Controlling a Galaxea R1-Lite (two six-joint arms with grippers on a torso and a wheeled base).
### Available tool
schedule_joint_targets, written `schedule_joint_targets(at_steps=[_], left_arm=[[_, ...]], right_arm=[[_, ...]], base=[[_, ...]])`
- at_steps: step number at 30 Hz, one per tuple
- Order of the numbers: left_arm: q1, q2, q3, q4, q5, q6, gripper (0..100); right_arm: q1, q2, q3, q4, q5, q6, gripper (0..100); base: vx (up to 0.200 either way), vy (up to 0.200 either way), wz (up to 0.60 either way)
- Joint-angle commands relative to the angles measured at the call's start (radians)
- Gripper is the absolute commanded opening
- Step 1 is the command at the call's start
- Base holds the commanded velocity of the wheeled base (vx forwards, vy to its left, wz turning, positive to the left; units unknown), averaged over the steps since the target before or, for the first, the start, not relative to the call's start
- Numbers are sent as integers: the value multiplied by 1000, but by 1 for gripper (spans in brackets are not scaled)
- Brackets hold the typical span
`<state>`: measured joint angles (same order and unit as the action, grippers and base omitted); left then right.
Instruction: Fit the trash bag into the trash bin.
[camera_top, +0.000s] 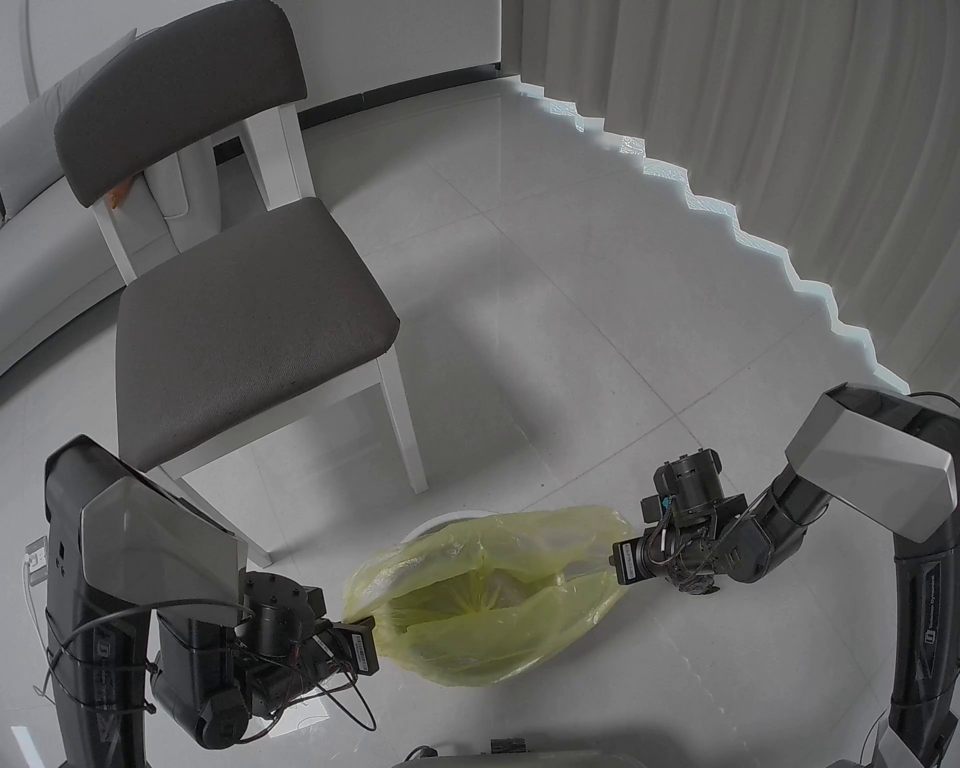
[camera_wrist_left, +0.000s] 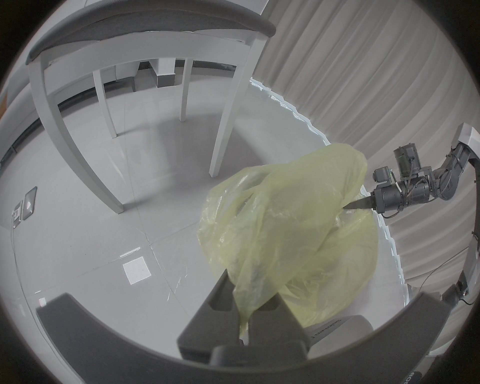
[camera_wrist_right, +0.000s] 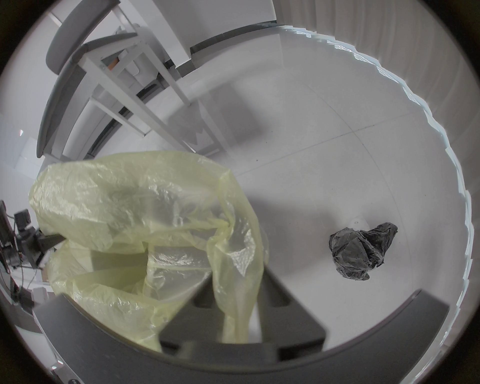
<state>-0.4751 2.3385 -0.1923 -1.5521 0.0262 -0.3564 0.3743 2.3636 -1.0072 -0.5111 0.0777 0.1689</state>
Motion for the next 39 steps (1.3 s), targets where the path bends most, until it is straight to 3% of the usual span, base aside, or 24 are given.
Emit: schedule_joint_targets(at_steps=[1, 12, 18, 24, 25, 35, 38, 39], left_arm=[[-34, -34, 21, -19, 9, -6, 0], [-76, -41, 91, -19, 64, -38, 0], [-86, -41, 100, -19, 110, -82, 0], [-89, -38, 111, -19, 118, -70, 0], [-92, -41, 110, -19, 118, -70, 100], [-39, -116, 192, -19, 123, -72, 100], [-13, -180, 192, -19, 136, -47, 100], [12, -268, 192, -19, 123, 24, 100]], right_arm=[[6, -29, 61, -15, -1, -25, 100], [58, -322, 165, -26, 50, -72, 100], [124, -257, 79, -21, 50, -75, 100], [137, -164, -8, -20, 50, -89, 100], [140, -162, -13, -20, 50, -89, 100], [124, -259, 52, -24, 51, -114, 100], [121, -302, 75, -27, 50, -103, 100], [120, -345, 99, -26, 48, -101, 100]], base=[[0, 0, 0], [0, 0, 0], [0, 0, 0], [0, 0, 0], [0, 0, 0], [0, 0, 0], [0, 0, 0], [0, 0, 0]])
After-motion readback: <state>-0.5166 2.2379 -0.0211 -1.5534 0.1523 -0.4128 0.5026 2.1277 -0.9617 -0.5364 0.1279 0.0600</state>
